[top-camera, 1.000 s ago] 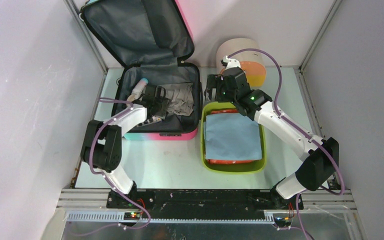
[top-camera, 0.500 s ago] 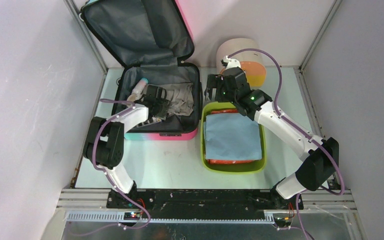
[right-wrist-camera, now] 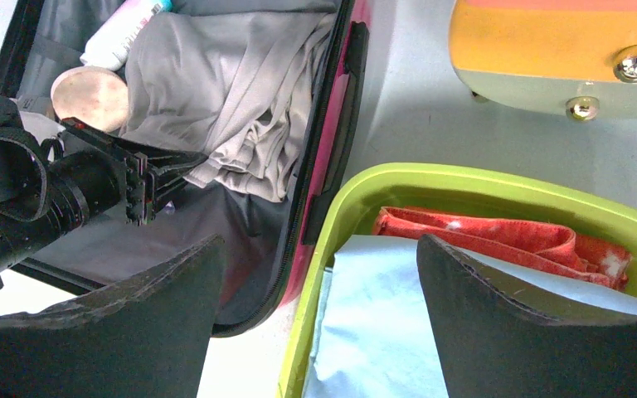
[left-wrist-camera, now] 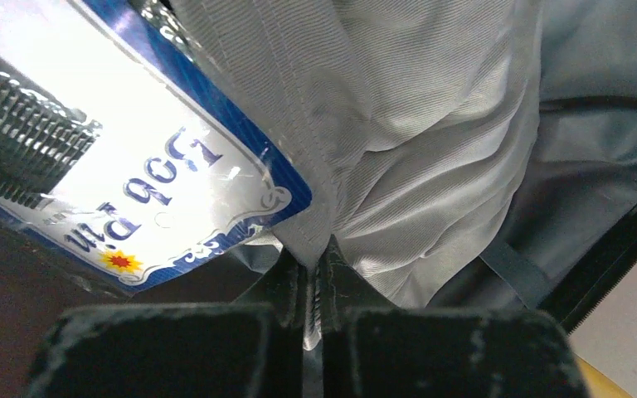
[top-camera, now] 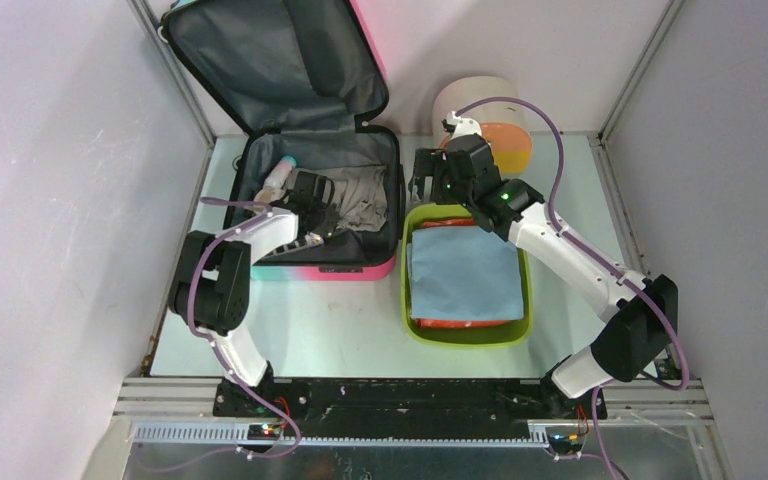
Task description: Open, take out, and arrange the luggage
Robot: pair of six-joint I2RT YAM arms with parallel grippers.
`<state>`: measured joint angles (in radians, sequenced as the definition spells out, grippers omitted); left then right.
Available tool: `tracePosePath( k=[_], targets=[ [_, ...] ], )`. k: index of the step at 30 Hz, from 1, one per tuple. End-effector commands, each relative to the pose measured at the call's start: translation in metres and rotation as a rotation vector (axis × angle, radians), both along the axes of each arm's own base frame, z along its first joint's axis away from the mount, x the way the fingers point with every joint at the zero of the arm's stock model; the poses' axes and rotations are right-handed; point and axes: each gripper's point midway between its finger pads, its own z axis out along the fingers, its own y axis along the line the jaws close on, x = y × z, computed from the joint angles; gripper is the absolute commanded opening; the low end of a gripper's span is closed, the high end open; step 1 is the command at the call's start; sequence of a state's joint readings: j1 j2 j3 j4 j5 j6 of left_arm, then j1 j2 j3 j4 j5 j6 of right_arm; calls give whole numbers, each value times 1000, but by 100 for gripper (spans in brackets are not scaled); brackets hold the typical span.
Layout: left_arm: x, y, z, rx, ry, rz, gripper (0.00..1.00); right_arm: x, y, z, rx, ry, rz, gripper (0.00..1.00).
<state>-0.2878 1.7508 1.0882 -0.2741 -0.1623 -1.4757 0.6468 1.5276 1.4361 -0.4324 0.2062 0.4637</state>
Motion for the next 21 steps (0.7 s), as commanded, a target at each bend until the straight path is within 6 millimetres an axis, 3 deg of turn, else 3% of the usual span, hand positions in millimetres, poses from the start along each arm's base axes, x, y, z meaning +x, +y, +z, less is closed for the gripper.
tracePosePath(
  k=[1,9,15,21],
  targets=[
    [11,2,21,-11,-75,24,0,1,4,11,31,-30,-10,87],
    [20,-2,75,-40,-184,2,0,11,9,21,-9,-117,34,88],
    [18,-3,83,-66,-193,2,0,24,5,36,-1,-187,35,88],
    [20,1,98,-63,-227,13,0,24,15,28,-39,-195,145,88]
  ],
)
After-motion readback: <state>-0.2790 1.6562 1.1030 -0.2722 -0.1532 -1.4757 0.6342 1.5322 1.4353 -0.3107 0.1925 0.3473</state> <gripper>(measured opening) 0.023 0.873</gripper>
